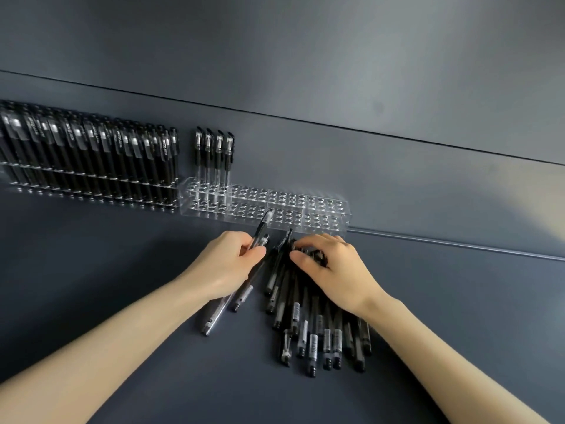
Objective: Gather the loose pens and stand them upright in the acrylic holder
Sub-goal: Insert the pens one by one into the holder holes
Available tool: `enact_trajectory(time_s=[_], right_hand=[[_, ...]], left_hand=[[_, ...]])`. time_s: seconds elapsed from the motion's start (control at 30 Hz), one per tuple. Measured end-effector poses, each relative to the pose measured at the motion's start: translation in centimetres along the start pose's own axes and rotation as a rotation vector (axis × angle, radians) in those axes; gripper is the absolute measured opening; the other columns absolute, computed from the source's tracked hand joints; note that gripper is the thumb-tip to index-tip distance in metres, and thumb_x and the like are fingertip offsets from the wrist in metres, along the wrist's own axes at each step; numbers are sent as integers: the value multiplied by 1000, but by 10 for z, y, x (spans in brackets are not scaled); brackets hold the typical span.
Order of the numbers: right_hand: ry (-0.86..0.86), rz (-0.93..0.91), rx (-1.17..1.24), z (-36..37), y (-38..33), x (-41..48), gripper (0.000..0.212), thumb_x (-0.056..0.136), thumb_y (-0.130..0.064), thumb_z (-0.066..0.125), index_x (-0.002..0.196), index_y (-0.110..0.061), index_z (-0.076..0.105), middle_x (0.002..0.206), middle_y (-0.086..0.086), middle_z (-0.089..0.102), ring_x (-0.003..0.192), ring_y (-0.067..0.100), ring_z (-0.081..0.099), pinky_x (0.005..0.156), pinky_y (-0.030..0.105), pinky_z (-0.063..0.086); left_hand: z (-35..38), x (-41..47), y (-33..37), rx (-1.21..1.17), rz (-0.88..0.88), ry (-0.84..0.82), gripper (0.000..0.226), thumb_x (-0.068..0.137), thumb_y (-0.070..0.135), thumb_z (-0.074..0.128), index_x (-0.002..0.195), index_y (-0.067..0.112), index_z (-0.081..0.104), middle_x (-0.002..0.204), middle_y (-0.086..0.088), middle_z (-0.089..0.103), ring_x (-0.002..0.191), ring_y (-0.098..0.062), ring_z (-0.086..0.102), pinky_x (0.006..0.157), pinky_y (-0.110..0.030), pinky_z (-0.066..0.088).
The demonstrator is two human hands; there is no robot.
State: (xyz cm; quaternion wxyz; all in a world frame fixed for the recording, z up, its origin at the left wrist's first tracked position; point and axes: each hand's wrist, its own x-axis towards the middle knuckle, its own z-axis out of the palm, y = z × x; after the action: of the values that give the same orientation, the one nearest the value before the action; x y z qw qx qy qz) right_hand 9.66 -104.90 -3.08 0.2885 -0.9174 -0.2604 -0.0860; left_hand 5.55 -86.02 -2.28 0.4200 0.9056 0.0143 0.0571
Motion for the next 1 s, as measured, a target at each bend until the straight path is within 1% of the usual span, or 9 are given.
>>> enact_trajectory(time_s=[0.13, 0.23, 0.33, 0.47, 0.6, 0.67, 0.77, 0.87, 1.0], right_hand=[[133, 64, 279, -5, -15, 7, 17, 90, -30, 61, 105, -22, 65, 96, -17, 66, 95, 3, 60, 79, 8, 41], [120, 79, 614, -6, -38, 20, 13, 88, -20, 64, 101, -18, 63, 90, -8, 69, 85, 2, 65, 78, 14, 48], [135, 61, 732, -4, -58, 36, 6, 87, -12, 66, 92, -9, 65, 80, -3, 70, 74, 3, 64, 71, 11, 48], [263, 74, 762, 1, -74, 59, 4, 86, -10, 67, 83, -10, 64, 73, -3, 65, 69, 6, 59, 71, 13, 47], [375, 77, 826, 5, -84, 77, 3, 90, -10, 62, 89, -12, 60, 66, -11, 64, 65, 4, 61, 69, 17, 50], [360, 58, 793, 8, -90, 85, 8, 89, -5, 62, 94, -10, 59, 65, -9, 64, 66, 8, 62, 74, 25, 54], [424, 46, 759, 9, -97, 98, 17, 87, 0, 62, 100, -9, 57, 68, -2, 62, 69, 18, 62, 77, 37, 56], [569, 42, 636, 1, -95, 113, 27, 85, -5, 67, 97, -25, 54, 68, -2, 64, 72, 23, 64, 81, 49, 55], [717, 4, 502, -1, -92, 133, 34, 86, -9, 66, 91, -38, 51, 72, -5, 67, 76, 23, 67, 83, 48, 53]], left_hand=[[-2, 0, 2, -302, 33, 49, 32, 98, 26, 46, 92, -4, 56, 72, -5, 48, 55, -13, 48, 50, -28, 43], [-8, 2, 8, -640, 73, -11, 22, 97, 19, 50, 99, 1, 62, 73, -2, 49, 56, -13, 49, 45, -24, 41], [-17, 9, 4, -713, 129, -33, 18, 95, 13, 53, 93, 1, 66, 68, -2, 53, 59, -15, 48, 49, -24, 40], [-35, 23, -7, -751, 124, -27, 16, 94, 13, 54, 89, 6, 68, 74, -3, 63, 62, -10, 58, 57, -22, 49], [-50, 38, -19, -687, 162, -20, 19, 96, 16, 52, 90, 3, 65, 73, -1, 63, 54, -8, 53, 50, -21, 45], [-53, 44, -24, -668, 183, -8, 21, 96, 16, 51, 90, 0, 64, 69, 2, 62, 52, -7, 52, 51, -19, 44], [-56, 51, -33, -630, 200, 100, 22, 96, 23, 50, 88, 10, 67, 70, 4, 64, 61, -2, 53, 57, -10, 41], [-61, 58, -46, -511, 205, 302, 25, 97, 30, 50, 91, 10, 65, 78, -11, 54, 65, -5, 43, 62, -18, 35], [-67, 59, -53, -552, 202, 324, 31, 98, 31, 48, 85, 4, 59, 63, -2, 36, 58, -10, 32, 57, -29, 29]])
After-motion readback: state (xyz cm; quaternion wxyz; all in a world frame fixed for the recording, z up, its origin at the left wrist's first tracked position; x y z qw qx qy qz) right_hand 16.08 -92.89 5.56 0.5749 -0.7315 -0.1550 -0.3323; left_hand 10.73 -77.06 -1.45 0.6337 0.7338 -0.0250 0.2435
